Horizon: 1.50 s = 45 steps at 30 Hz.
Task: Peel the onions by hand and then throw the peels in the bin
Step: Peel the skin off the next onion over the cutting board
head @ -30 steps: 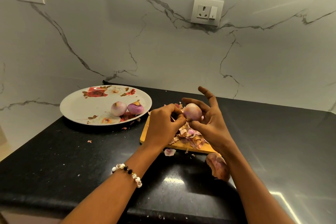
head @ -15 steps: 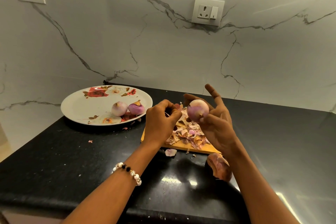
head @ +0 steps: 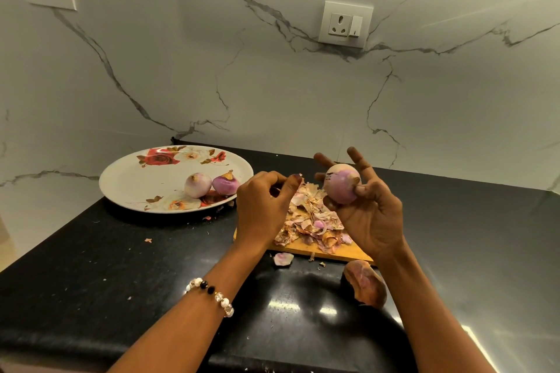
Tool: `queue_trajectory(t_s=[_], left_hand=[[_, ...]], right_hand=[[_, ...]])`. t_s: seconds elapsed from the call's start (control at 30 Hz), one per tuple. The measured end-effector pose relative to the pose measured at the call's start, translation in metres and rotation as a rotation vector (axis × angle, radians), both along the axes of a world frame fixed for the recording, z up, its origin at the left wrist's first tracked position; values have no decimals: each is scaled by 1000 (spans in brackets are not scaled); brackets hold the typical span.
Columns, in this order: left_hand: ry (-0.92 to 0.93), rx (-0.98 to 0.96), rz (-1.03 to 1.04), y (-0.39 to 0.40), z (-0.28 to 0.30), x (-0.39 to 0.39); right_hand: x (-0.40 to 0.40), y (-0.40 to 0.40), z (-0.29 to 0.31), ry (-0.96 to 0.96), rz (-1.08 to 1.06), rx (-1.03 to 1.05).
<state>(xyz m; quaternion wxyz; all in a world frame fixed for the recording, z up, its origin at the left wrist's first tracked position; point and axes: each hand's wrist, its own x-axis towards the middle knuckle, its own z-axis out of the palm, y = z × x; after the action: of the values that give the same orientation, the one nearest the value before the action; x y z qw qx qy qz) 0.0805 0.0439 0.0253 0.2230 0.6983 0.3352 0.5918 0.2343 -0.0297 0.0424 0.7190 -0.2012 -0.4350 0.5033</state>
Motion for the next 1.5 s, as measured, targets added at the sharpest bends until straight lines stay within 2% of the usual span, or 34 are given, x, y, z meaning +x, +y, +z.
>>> queue_trajectory(t_s=[0.1,0.23,0.67,0.93,1.3,1.5], left_hand=[[-52,105,-86,-5,4,-2],[-21,199,-225,-6,7,-2],[65,238,-229,-1,4,-8],[58,180,-231,-1,3,-7],[56,228,-161,-1,0,-5],[55,123,-258,2,0,-6]], right_hand=[[-5,0,0,-31,-21,-45],[-6,4,-5,-195,-117,-133],[3,8,-12,-453,-208,-132],[3,8,-14,-496,-234,-159],[0,11,-17,-517,-242,-152],[2,10,-15,-506,-259,-139]])
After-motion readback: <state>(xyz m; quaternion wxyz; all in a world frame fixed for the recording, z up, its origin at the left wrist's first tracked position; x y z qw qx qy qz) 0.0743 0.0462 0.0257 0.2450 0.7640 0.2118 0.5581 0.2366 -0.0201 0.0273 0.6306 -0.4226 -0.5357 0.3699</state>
